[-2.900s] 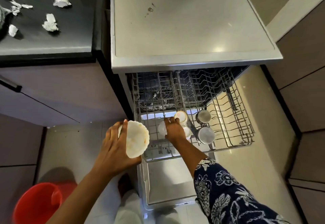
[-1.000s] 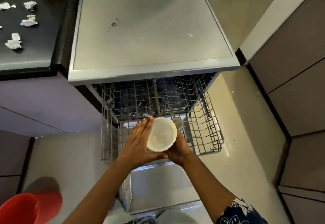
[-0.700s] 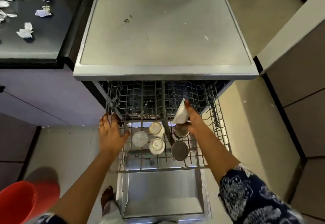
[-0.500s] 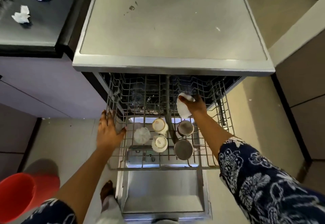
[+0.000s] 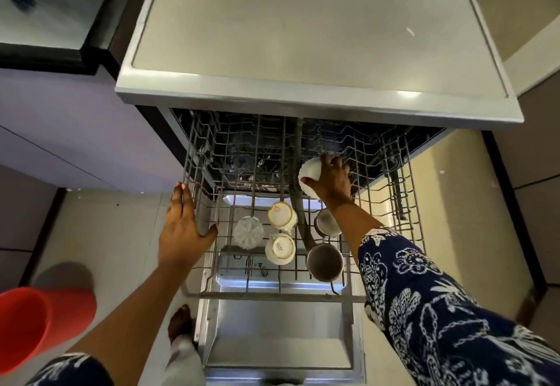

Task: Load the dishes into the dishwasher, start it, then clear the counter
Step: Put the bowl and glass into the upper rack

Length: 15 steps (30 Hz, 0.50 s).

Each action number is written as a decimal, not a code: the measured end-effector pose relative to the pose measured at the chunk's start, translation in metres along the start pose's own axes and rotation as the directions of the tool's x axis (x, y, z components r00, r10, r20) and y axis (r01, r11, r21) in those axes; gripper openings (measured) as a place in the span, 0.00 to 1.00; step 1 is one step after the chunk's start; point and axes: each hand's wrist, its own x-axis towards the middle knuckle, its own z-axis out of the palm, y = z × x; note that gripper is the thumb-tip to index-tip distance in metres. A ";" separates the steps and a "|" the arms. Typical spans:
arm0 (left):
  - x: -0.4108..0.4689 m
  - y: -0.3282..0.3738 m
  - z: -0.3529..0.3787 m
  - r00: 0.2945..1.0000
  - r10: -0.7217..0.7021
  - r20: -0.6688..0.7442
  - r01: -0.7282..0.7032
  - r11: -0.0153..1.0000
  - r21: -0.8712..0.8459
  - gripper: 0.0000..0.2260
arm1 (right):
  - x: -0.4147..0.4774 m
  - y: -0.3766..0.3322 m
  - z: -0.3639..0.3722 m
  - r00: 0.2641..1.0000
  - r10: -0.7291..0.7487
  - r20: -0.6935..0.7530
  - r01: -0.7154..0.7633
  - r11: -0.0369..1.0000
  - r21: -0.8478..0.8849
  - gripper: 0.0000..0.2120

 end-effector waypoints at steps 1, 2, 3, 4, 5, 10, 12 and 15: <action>0.000 -0.001 0.000 1.000 -0.001 0.002 0.001 1.000 -0.001 0.46 | 0.000 -0.001 0.002 1.000 -0.011 0.014 0.011 1.000 -0.011 0.39; -0.001 -0.002 0.001 1.000 0.000 -0.002 0.000 1.000 -0.003 0.46 | 0.001 -0.001 0.002 0.999 -0.013 0.030 0.014 1.000 -0.018 0.38; -0.001 -0.003 0.001 1.000 0.004 -0.010 -0.004 1.000 -0.006 0.47 | 0.002 -0.001 0.002 0.999 -0.011 0.044 0.012 1.000 -0.022 0.38; -0.002 -0.004 0.002 1.000 0.009 -0.015 -0.010 1.000 -0.007 0.47 | 0.004 0.000 0.001 0.998 -0.003 0.063 0.004 1.000 -0.021 0.38; -0.002 -0.004 0.002 1.000 0.012 -0.017 -0.012 1.000 -0.007 0.47 | 0.005 0.000 0.001 0.997 0.003 0.080 -0.002 1.000 -0.012 0.38; 0.003 -0.007 0.006 0.999 0.021 -0.024 -0.021 1.000 0.004 0.48 | 0.013 0.001 -0.003 0.993 0.005 0.120 -0.006 1.000 0.006 0.38; 0.004 -0.008 0.007 0.999 0.034 -0.026 -0.034 0.999 0.011 0.48 | 0.011 0.001 -0.003 0.992 0.003 0.125 -0.007 1.000 0.030 0.40; 0.002 -0.008 0.008 0.999 0.034 -0.005 -0.034 0.999 -0.006 0.48 | -0.002 0.005 0.000 0.997 0.005 0.081 -0.011 0.998 0.069 0.41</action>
